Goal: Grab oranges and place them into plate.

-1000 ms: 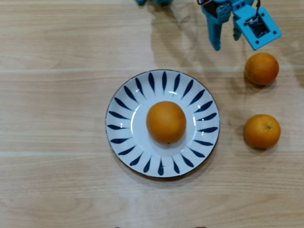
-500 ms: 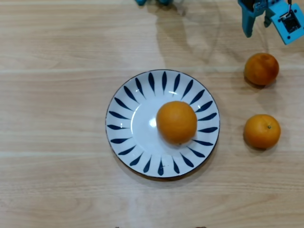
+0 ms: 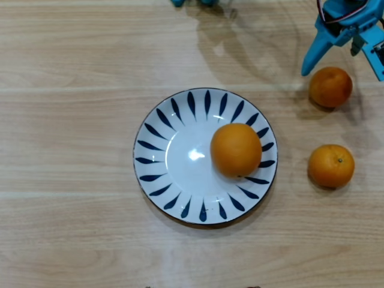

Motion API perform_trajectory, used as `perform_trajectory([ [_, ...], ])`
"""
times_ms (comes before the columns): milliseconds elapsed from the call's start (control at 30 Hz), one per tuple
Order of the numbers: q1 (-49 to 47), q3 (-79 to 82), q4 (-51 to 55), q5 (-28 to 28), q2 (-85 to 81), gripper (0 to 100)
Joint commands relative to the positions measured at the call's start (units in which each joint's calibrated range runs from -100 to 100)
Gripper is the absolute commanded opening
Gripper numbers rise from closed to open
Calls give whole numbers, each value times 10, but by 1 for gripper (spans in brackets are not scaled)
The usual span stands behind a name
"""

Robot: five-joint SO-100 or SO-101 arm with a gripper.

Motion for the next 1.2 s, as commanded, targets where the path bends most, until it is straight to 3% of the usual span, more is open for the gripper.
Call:
perform_trajectory([
  [0, -6, -55, -11, -14, 40, 43],
  [367, -14, -58, -102, -23, 128, 39],
  [700, -15, -58, -98, -33, 157, 38],
  [900, -15, -58, -95, -33, 157, 30],
  [1167, -7, -83, -61, -28, 129, 30],
])
